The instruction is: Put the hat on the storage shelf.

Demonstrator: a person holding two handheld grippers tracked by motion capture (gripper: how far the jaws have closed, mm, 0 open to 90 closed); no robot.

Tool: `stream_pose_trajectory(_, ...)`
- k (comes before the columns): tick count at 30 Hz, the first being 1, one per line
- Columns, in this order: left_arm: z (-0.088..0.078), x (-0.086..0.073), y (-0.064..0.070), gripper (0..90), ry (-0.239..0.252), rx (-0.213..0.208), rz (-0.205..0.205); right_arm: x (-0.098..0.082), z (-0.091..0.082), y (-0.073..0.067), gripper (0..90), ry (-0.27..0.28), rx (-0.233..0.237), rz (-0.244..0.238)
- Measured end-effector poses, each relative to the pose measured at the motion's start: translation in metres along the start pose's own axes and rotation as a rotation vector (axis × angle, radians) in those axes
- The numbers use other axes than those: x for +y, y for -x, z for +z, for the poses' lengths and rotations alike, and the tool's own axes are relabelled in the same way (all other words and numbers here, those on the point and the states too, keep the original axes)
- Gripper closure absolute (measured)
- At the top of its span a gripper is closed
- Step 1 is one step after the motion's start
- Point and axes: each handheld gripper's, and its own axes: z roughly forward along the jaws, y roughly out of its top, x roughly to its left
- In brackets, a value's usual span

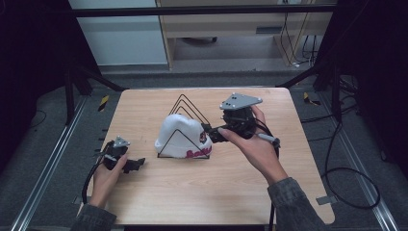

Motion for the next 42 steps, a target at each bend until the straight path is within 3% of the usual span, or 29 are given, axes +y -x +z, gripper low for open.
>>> stream_pose_trajectory(4,0.003,-0.001,0.0,1.6,-0.006,-0.012,-0.009,-0.01,-0.01,0.009,6.6,0.006,-0.014,0.02)
stream_pose_trajectory(12,0.006,-0.004,0.0,0.0,0.029,-0.002,-0.01,-0.027,-0.025,0.023,8.3,-0.012,-0.07,0.044)
stream_pose_trajectory(17,0.007,-0.007,-0.002,0.0,0.063,0.001,-0.008,-0.045,-0.036,0.032,9.0,-0.025,-0.108,0.053)
stream_pose_trajectory(23,0.008,-0.007,-0.002,0.0,0.064,-0.001,-0.005,-0.065,-0.047,0.04,10.0,-0.013,-0.153,0.077)
stream_pose_trajectory(31,0.008,-0.007,-0.002,0.0,0.064,-0.001,-0.005,-0.096,-0.054,0.051,10.1,-0.043,-0.196,0.103)
stream_pose_trajectory(33,0.008,-0.007,-0.002,0.0,0.063,-0.002,-0.005,-0.1,-0.055,0.052,10.1,-0.041,-0.195,0.116)
stream_pose_trajectory(42,0.008,-0.006,-0.003,0.0,0.065,-0.004,-0.003,-0.148,-0.049,0.056,10.2,-0.099,-0.196,0.177)
